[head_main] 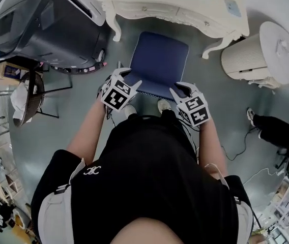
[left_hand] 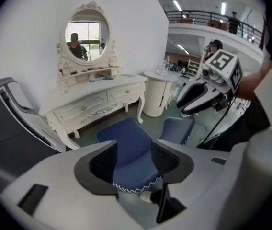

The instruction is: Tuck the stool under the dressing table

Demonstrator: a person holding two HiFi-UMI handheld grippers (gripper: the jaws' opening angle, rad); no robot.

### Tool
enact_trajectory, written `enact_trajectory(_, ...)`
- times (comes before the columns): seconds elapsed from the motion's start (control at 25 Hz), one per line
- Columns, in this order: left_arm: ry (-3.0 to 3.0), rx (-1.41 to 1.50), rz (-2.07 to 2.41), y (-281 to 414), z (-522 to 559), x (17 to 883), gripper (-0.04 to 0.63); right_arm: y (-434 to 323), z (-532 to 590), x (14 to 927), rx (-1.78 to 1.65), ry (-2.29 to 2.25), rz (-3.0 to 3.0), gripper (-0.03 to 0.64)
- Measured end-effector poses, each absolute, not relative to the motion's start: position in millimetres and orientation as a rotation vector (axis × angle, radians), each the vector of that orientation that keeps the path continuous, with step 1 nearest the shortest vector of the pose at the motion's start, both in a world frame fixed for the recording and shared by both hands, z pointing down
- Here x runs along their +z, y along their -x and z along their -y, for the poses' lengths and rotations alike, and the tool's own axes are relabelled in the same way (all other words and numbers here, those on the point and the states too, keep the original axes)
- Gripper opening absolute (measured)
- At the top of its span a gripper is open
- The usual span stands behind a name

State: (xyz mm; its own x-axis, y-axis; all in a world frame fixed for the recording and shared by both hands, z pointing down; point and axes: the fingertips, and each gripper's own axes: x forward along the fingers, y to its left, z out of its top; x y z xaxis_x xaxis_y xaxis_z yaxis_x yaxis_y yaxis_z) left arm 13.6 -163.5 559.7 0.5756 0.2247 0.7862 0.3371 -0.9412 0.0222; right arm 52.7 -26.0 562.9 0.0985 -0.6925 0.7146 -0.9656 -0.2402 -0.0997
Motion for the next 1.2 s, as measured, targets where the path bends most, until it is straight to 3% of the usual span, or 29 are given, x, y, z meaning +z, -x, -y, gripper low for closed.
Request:
enact_trajectory(0.12, 2.545, -1.321, 0.513, 0, 161, 576, 0.220, -43, 23, 570, 0.880, -2.007, 1.610, 0.188)
enact_trajectory(0.2, 2.519, -1.338, 0.558, 10, 157, 585, 0.233, -37, 23, 575, 0.861, -2.042, 1.603, 0.216)
enact_trajectory(0.6, 2.425, -1.361, 0.676, 49, 168, 595, 0.239, -14, 18, 597, 0.923, -2.057, 1.532, 0.219)
enact_trajectory(1.2, 2.517, -1.369, 0.749, 39, 159, 610, 0.232, -12, 2, 625, 0.989, -1.992, 1.275, 0.212)
